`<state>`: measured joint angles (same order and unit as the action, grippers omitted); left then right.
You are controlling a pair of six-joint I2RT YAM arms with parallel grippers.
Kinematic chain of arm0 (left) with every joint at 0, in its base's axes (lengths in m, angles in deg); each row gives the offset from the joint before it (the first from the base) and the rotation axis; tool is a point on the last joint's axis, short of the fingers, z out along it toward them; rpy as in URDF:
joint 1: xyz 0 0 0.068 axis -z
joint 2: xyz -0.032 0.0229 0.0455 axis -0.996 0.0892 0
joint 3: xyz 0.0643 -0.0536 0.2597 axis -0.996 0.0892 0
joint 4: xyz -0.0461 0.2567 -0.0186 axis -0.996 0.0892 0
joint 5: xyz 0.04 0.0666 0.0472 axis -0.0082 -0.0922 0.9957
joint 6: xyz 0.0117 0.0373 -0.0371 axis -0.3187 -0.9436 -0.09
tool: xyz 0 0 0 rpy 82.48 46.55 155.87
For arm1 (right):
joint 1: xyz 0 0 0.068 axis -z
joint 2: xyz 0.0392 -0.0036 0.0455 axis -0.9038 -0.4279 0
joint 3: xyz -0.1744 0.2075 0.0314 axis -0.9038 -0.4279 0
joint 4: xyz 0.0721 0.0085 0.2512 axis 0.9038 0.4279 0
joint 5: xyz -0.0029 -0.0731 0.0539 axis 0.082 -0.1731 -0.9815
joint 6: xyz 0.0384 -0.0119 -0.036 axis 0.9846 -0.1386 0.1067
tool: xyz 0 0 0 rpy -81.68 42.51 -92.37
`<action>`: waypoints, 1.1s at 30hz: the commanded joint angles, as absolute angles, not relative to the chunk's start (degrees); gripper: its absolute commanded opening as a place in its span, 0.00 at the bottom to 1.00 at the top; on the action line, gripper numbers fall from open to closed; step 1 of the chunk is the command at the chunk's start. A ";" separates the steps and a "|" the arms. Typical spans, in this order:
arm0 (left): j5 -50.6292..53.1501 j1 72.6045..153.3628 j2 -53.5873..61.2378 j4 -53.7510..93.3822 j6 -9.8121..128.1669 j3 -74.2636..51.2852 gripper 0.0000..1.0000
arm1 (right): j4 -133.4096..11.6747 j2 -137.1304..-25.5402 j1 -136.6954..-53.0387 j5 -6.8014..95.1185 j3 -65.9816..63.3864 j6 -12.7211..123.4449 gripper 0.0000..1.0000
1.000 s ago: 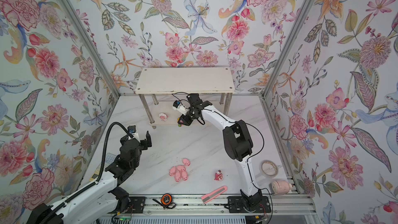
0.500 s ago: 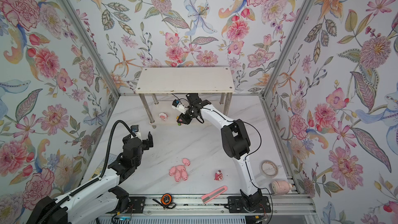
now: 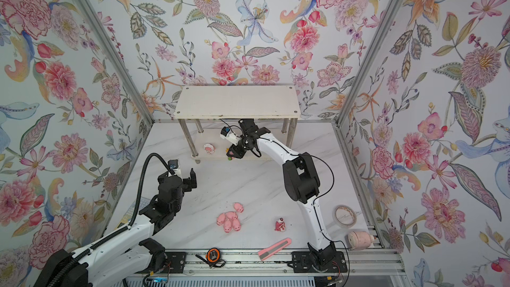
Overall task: Organize plastic toys on shelves
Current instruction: Place the plastic toy on the shelf.
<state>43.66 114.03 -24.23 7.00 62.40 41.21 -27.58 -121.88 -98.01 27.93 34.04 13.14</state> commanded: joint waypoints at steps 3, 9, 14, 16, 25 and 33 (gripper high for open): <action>42.24 113.54 -23.40 6.01 63.40 40.08 0.97 | -29.94 -120.06 -96.51 28.83 32.86 13.02 0.12; 41.81 113.52 -23.44 5.81 63.67 40.15 0.97 | -30.74 -118.75 -96.22 28.01 31.62 13.30 0.12; 41.72 113.58 -23.49 5.98 63.80 40.15 0.97 | -31.03 -118.57 -95.96 27.77 31.30 13.52 0.12; 41.70 113.54 -23.45 5.91 63.82 40.08 0.97 | -31.89 -118.17 -95.89 27.64 30.76 13.80 0.11; 41.61 113.52 -22.89 5.80 63.92 39.96 0.97 | -32.58 -120.12 -95.34 25.49 31.56 14.94 0.13; 41.36 113.56 -21.41 5.02 63.66 39.25 0.97 | -32.58 -121.53 -95.17 25.47 31.48 15.04 0.31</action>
<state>42.18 114.03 -22.13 6.52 63.02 41.08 -31.67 -120.70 -95.73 26.57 31.22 14.23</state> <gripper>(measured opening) 0.973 0.351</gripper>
